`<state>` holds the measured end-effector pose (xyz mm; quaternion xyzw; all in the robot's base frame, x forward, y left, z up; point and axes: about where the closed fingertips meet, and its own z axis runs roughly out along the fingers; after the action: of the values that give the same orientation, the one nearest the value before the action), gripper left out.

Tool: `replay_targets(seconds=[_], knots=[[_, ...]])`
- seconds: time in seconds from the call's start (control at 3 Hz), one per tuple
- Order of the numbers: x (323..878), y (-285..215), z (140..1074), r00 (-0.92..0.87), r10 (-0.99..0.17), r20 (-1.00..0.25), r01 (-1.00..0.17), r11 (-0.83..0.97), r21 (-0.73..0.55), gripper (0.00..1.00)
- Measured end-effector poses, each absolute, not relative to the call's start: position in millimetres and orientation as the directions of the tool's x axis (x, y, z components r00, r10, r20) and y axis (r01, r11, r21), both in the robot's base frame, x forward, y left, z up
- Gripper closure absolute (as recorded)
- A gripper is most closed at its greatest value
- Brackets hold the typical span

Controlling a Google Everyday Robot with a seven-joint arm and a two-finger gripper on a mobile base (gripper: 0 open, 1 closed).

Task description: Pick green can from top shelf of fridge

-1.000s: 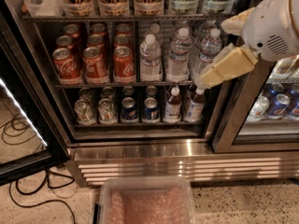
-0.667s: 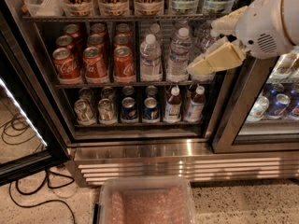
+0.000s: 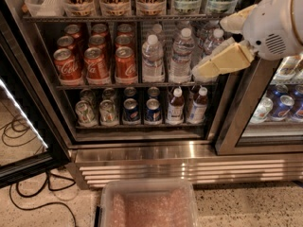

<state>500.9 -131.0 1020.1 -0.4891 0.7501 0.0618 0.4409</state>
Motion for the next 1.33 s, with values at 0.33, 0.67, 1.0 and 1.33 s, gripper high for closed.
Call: replay_targets(seconds=[0.33, 0.67, 1.0, 1.33], knots=[[497.9, -124.1, 1015.2, -0.144, -0.624, -0.768, -0.762, 0.565, -0.317, 0.29], [515.6, -115.0, 1021.0, -0.112, -0.543, -0.832, -0.708, 0.632, -0.316, 0.33], [536.1, -111.7, 1024.6, -0.096, -0.472, -0.876, -0.652, 0.695, -0.303, 0.34], [552.9, -113.9, 1029.4, -0.085, -0.433, -0.897, -0.606, 0.738, -0.298, 0.32]])
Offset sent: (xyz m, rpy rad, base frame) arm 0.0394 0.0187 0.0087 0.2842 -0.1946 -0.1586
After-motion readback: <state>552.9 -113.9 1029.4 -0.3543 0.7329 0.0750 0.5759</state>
